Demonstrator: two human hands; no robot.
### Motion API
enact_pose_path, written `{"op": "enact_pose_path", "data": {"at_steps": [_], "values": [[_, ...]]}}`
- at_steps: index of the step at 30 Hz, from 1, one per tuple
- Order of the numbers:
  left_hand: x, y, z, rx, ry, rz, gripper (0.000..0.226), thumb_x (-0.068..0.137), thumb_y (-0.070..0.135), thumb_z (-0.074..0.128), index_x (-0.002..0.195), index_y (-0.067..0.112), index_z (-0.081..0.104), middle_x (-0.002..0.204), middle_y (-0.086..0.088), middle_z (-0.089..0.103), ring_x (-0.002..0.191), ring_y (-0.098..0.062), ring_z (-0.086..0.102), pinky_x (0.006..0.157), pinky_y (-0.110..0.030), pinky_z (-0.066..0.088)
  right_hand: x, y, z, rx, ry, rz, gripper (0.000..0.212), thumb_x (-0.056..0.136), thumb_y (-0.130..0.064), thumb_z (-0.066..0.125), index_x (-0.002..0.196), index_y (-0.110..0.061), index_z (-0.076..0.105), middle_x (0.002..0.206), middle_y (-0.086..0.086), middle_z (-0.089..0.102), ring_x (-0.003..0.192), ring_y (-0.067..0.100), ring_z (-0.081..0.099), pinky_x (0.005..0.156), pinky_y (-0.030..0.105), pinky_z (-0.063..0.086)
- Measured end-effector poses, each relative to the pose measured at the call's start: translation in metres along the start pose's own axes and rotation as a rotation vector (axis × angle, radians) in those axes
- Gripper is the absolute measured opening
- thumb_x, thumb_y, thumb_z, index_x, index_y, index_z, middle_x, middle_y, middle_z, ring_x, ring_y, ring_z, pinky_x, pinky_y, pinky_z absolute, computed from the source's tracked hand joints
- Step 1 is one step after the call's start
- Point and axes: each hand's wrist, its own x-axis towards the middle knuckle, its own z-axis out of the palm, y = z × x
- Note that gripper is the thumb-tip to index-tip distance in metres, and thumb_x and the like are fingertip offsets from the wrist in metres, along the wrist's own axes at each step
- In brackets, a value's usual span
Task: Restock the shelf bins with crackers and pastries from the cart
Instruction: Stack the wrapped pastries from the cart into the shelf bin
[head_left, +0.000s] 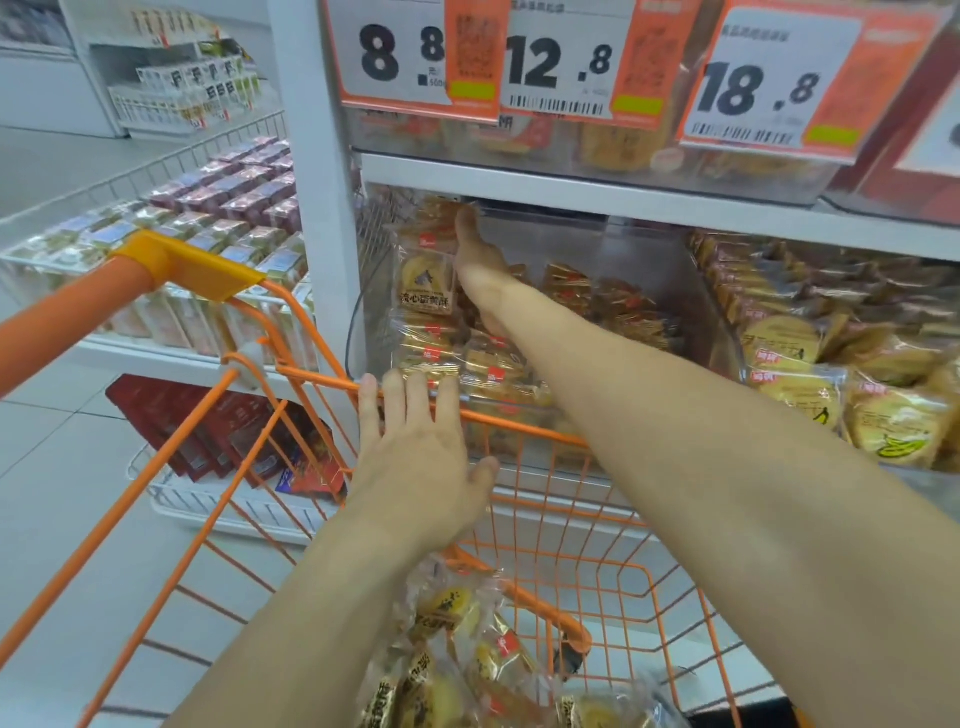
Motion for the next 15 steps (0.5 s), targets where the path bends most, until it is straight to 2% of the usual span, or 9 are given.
{"op": "enact_pose_path", "data": {"at_steps": [1, 2, 3, 5, 7, 10, 12, 14, 15], "values": [[0.000, 0.000, 0.000, -0.011, -0.009, 0.001, 0.083, 0.094, 0.060, 0.037, 0.155, 0.015, 0.004, 0.157, -0.011, 0.011, 0.148, -0.035, -0.003, 0.120, -0.052, -0.012, -0.004, -0.001, -0.007, -0.002, 0.023, 0.033, 0.073, 0.105, -0.059, 0.011, 0.152, -0.010, 0.037, 0.126, 0.012, 0.063, 0.115, 0.026, 0.060, 0.098, 0.037, 0.042], [0.001, -0.001, -0.001, -0.025, -0.014, 0.003, 0.082, 0.094, 0.060, 0.038, 0.155, 0.015, 0.005, 0.157, -0.011, 0.012, 0.149, -0.034, -0.003, 0.120, -0.052, -0.012, -0.007, -0.001, -0.014, -0.031, 0.059, 0.050, 0.077, 0.104, -0.061, 0.012, 0.145, -0.006, 0.045, 0.100, 0.006, 0.063, 0.097, 0.023, 0.061, 0.089, 0.035, 0.042], [0.001, -0.001, -0.001, -0.041, -0.016, 0.004, 0.081, 0.094, 0.059, 0.038, 0.155, 0.015, 0.006, 0.157, -0.011, 0.012, 0.149, -0.034, -0.003, 0.119, -0.051, -0.013, -0.013, 0.002, -0.022, -0.060, 0.085, 0.046, 0.074, 0.104, -0.060, 0.017, 0.136, -0.005, 0.053, 0.086, 0.003, 0.057, 0.086, 0.022, 0.056, 0.083, 0.034, 0.040], [0.001, -0.003, -0.004, -0.068, -0.027, 0.011, 0.077, 0.096, 0.054, 0.040, 0.155, 0.016, 0.008, 0.157, -0.012, 0.013, 0.149, -0.033, -0.003, 0.119, -0.051, -0.013, -0.029, 0.013, -0.039, -0.094, 0.117, -0.040, 0.045, 0.106, -0.041, 0.037, 0.112, -0.007, 0.064, 0.092, 0.008, 0.063, 0.086, 0.023, 0.057, 0.081, 0.036, 0.047], [0.001, -0.005, -0.009, -0.076, -0.056, 0.028, 0.071, 0.099, 0.045, 0.040, 0.155, 0.016, 0.009, 0.159, -0.013, 0.011, 0.149, -0.032, -0.003, 0.120, -0.050, -0.011, -0.055, 0.022, -0.054, -0.018, 0.133, -0.156, 0.020, 0.100, -0.023, 0.054, 0.095, -0.009, 0.067, 0.093, 0.010, 0.072, 0.083, 0.021, 0.068, 0.084, 0.041, 0.059], [-0.002, -0.010, -0.017, -0.129, -0.100, 0.057, 0.064, 0.100, 0.027, 0.041, 0.156, 0.015, 0.013, 0.162, -0.013, 0.007, 0.151, -0.030, -0.006, 0.121, -0.048, -0.006, -0.109, 0.032, -0.069, -0.015, 0.013, -0.307, 0.013, 0.096, -0.015, 0.061, 0.092, -0.011, 0.072, 0.074, 0.002, 0.071, 0.061, 0.010, 0.067, 0.061, 0.025, 0.058], [-0.008, -0.008, -0.026, -0.181, -0.040, 0.082, 0.057, 0.094, 0.014, 0.047, 0.149, 0.011, 0.031, 0.157, -0.014, 0.020, 0.148, -0.031, 0.008, 0.121, -0.047, 0.013, -0.139, 0.041, -0.070, -0.053, -0.090, -0.333, 0.011, 0.094, -0.013, 0.063, 0.090, -0.009, 0.072, 0.066, 0.000, 0.068, 0.054, 0.010, 0.063, 0.051, 0.022, 0.050], [-0.017, -0.004, -0.036, -0.186, 0.070, 0.089, 0.039, 0.088, 0.008, 0.049, 0.127, 0.012, 0.052, 0.135, -0.012, 0.042, 0.127, -0.031, 0.034, 0.104, -0.046, 0.037, -0.161, 0.055, -0.066, -0.154, -0.210, -0.351, 0.012, 0.094, -0.012, 0.064, 0.085, -0.012, 0.071, 0.061, -0.002, 0.066, 0.051, 0.010, 0.061, 0.050, 0.023, 0.048], [-0.021, -0.003, -0.040, -0.185, 0.088, 0.073, 0.031, 0.087, 0.007, 0.049, 0.117, 0.014, 0.057, 0.124, -0.010, 0.047, 0.116, -0.030, 0.043, 0.094, -0.047, 0.044, -0.169, 0.061, -0.063, -0.244, -0.286, -0.362, 0.012, 0.094, -0.013, 0.063, 0.084, -0.013, 0.071, 0.061, -0.002, 0.067, 0.053, 0.011, 0.063, 0.051, 0.026, 0.049]]}}
